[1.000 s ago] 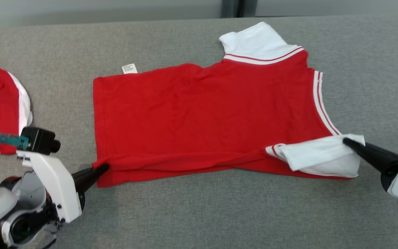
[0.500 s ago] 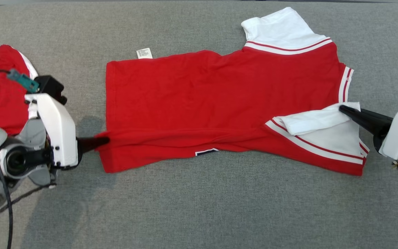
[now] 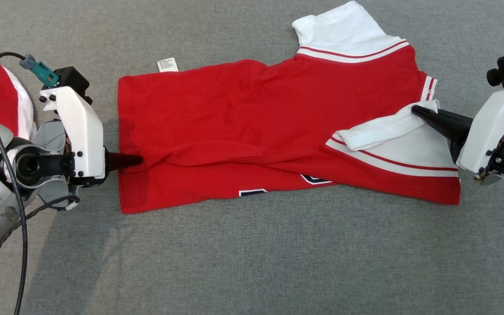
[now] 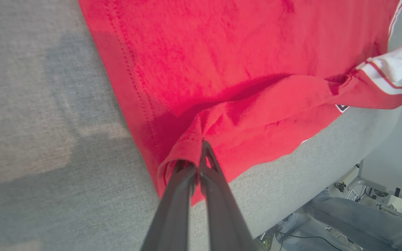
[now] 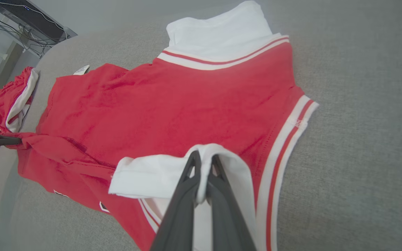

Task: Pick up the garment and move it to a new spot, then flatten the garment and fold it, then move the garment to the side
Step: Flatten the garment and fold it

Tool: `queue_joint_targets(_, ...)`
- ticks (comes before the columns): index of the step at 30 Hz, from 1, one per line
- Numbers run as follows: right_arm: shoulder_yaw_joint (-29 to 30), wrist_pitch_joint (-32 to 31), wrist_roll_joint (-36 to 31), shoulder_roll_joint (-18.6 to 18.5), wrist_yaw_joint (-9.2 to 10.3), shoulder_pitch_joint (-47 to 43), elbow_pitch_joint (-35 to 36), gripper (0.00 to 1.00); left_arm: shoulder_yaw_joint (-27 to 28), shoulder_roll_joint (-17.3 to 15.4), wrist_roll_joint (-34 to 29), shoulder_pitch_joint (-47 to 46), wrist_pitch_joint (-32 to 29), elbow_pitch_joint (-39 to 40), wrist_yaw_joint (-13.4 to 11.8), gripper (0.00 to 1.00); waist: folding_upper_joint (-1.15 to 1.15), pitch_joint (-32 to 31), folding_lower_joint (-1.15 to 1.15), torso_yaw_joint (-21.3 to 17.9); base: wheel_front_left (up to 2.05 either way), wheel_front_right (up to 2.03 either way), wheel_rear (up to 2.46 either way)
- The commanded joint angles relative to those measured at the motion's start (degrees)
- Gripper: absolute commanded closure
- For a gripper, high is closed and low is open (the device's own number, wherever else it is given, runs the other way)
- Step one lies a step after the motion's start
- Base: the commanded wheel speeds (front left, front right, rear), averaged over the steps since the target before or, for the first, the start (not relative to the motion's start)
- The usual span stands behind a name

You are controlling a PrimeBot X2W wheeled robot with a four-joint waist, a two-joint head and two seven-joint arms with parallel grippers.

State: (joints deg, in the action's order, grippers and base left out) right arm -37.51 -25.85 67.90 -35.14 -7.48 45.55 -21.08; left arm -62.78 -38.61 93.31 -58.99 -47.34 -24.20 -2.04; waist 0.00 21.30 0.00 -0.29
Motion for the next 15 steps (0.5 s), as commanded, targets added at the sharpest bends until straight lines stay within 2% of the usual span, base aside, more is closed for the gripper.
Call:
queue_joint_targets(1,0.0,0.3,-0.4,0.0,-0.04,0.5,-0.4,1.00,0.1,0.1,0.0,-0.7,0.2,-0.4,0.4,1.00,0.00,0.1,0.00,-0.1,0.00,0.00,0.00)
queue_joint_targets(6,-0.4,1.8,-2.5,1.4,-0.04,1.8,-2.2,1.00,0.0,1.0,-0.5,-1.3,0.0,-2.5,1.4,1.00,0.00,0.2,0.00,-0.4,0.00,0.00,0.00)
queue_joint_targets(7,-0.5,2.1,-2.7,1.6,-0.04,1.9,-2.7,0.97,-0.1,1.1,-0.5,-1.4,0.1,-2.9,1.5,1.00,0.00,0.2,0.00,-0.4,0.00,0.00,0.00)
queue_joint_targets(8,-0.3,3.4,-3.2,2.0,-0.04,2.3,-3.3,0.25,0.0,1.4,-0.7,-1.5,0.4,-3.7,2.0,0.65,0.00,0.0,0.00,-0.4,0.00,0.00,0.00)
queue_joint_targets(9,-0.2,3.9,-3.3,2.2,-0.04,2.3,-3.6,0.00,0.0,1.6,-0.8,-1.4,0.6,-3.9,2.1,0.27,0.00,-0.1,0.00,-0.4,0.00,0.00,0.00)
queue_joint_targets(10,-0.3,4.1,-3.4,2.5,-0.04,2.1,-3.9,0.00,0.0,1.8,-0.9,-1.2,0.8,-4.3,2.4,0.00,0.00,-0.3,0.00,-0.4,0.00,0.00,0.00)
queue_joint_targets(15,-0.1,6.3,-3.4,2.8,-0.04,1.0,-4.9,0.00,0.4,2.2,-0.6,-0.2,1.7,-5.5,3.6,0.00,0.00,-1.9,0.00,-0.1,0.00,0.00,0.00)
